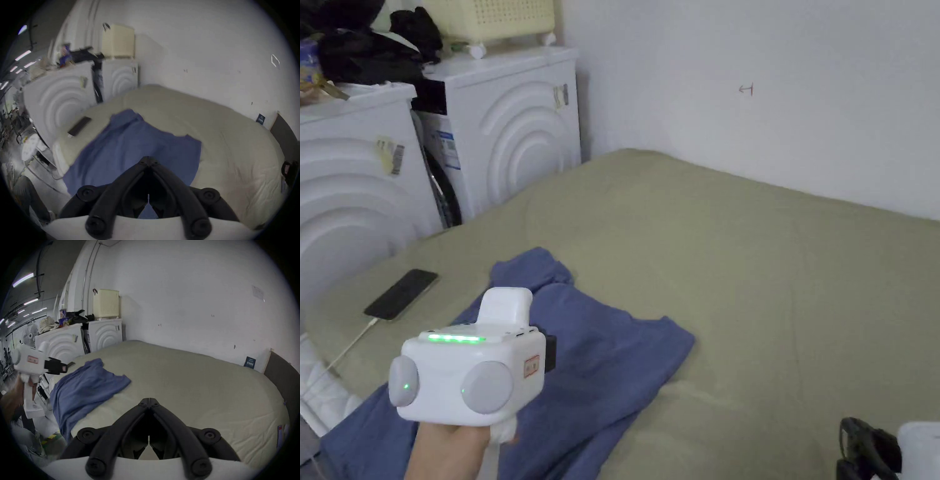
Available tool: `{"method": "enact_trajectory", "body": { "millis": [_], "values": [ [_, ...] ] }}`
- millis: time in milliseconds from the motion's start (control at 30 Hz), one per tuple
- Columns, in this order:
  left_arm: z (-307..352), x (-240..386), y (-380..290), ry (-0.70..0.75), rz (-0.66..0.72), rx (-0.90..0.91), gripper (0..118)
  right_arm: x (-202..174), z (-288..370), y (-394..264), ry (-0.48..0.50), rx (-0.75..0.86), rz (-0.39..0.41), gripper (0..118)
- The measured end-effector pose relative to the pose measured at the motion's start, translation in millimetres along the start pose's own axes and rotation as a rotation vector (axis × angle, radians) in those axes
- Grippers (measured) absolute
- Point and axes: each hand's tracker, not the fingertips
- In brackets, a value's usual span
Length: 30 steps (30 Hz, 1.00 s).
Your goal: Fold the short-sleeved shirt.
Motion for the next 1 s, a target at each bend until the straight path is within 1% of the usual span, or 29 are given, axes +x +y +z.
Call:
{"method": "enact_trajectory", "body": {
  "millis": [33, 67, 167, 200, 233, 267, 300, 333, 500, 600, 633, 667, 700, 767, 800, 833, 867, 900, 933, 1000],
  "values": [
    [-11, 1, 0, -0.022, -0.01, -0.039, 0, 3, -2, -4, -0.001, -0.015, -0.004, 0],
    [-22, 2, -2, -0.007, -0.005, -0.043, 1, 5, -5, -8, -0.002, -0.027, -0.008, 0],
    [-42, 2, -2, -0.054, -0.038, -0.116, 10, 11, -11, -16, -0.011, -0.054, -0.023, 0],
    [-44, 3, -2, -0.082, -0.036, -0.146, 10, 12, -12, -18, -0.014, -0.061, -0.027, 0],
    [-47, 4, -1, -0.089, -0.036, -0.169, 38, 13, -14, -20, -0.014, -0.066, -0.028, 0],
    [-50, 5, 0, -0.12, -0.034, -0.21, 69, 13, -15, -22, -0.018, -0.073, -0.029, 0],
    [-53, 6, 0, -0.133, -0.042, -0.23, 87, 14, -16, -24, -0.019, -0.08, -0.029, 0],
    [-55, 7, -1, -0.132, -0.044, -0.231, 89, 14, -17, -26, -0.018, -0.085, -0.029, 0],
    [-68, 12, -6, -0.136, -0.067, -0.301, 89, 13, -15, -33, -0.013, -0.111, -0.034, 0],
    [-76, 17, -15, -0.107, -0.136, -0.345, 86, 13, -11, -37, -0.011, -0.124, -0.029, 0],
    [-79, 18, -19, -0.089, -0.162, -0.35, 82, 14, -9, -38, -0.012, -0.128, -0.027, 0],
    [-84, 19, -23, -0.059, -0.183, -0.359, 75, 14, -6, -39, -0.013, -0.133, -0.027, 0],
    [-87, 20, -27, -0.05, -0.189, -0.371, 66, 16, -3, -40, -0.013, -0.135, -0.03, 0],
    [-89, 19, -30, -0.046, -0.182, -0.353, 59, 19, 5, -41, -0.017, -0.138, -0.029, 0],
    [-87, 20, -28, -0.039, -0.18, -0.349, 41, 22, 10, -43, -0.023, -0.139, -0.026, 0],
    [-85, 21, -27, -0.026, -0.177, -0.337, 0, 24, 14, -43, -0.03, -0.14, -0.024, 0],
    [-86, 22, -26, 0.022, -0.173, -0.292, 0, 28, 19, -45, -0.035, -0.141, -0.025, 0],
    [-84, 20, -25, 0.028, -0.165, -0.312, 0, 32, 25, -46, -0.043, -0.143, -0.028, 0],
    [-82, 17, -23, 0.002, -0.152, -0.33, 0, 36, 30, -47, -0.052, -0.145, -0.031, 0],
    [-74, 21, -20, 0.014, -0.158, -0.303, 0, 46, 45, -50, -0.075, -0.14, -0.036, 0]
  ]
}}
